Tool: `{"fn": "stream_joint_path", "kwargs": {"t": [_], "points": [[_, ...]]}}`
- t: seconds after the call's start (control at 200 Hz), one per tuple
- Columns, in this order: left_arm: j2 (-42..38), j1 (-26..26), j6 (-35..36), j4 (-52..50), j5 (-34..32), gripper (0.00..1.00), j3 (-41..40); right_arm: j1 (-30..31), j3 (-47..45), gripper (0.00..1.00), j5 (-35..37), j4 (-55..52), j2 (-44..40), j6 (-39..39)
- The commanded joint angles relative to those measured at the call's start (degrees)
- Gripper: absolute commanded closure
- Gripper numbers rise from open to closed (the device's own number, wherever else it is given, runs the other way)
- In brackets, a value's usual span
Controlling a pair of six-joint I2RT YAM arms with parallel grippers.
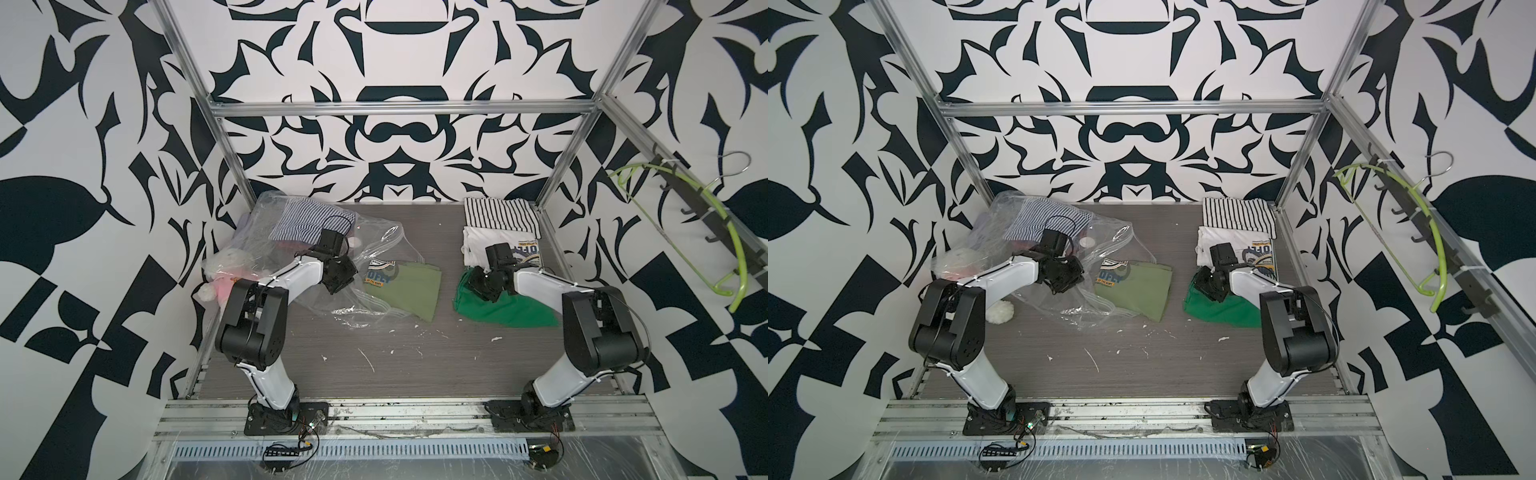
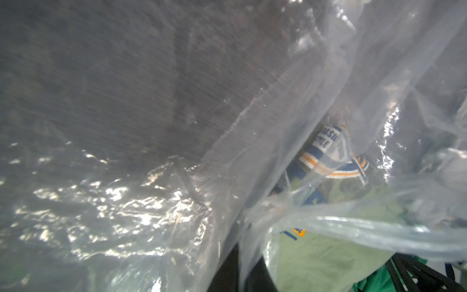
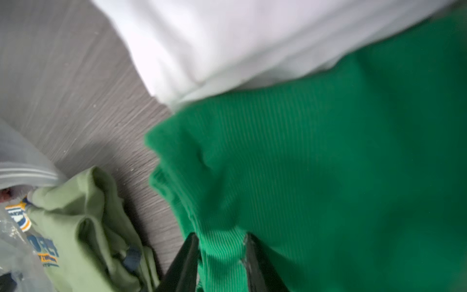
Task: Take the tank top out of the vacuum bag
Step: Move the tank top to the center of the board, then take out the tank top from the vacuum bag.
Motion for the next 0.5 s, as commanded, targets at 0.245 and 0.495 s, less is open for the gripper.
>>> {"fn": "stream_joint_path", "kwargs": {"t": [0.245,0.495], "points": [[-4.25,-0.15,0.25,-1.9,-0.27,1.0,-0.11,5.02,-1.25,0.25,-13.41,5.67,-7.35,-8.04],[-4.49,-0.23,0.5,-2.31,-0.06,1.0,-0.69,9.19,3.72,0.1,-20.45,6.06,5.51,-9.32]]}}
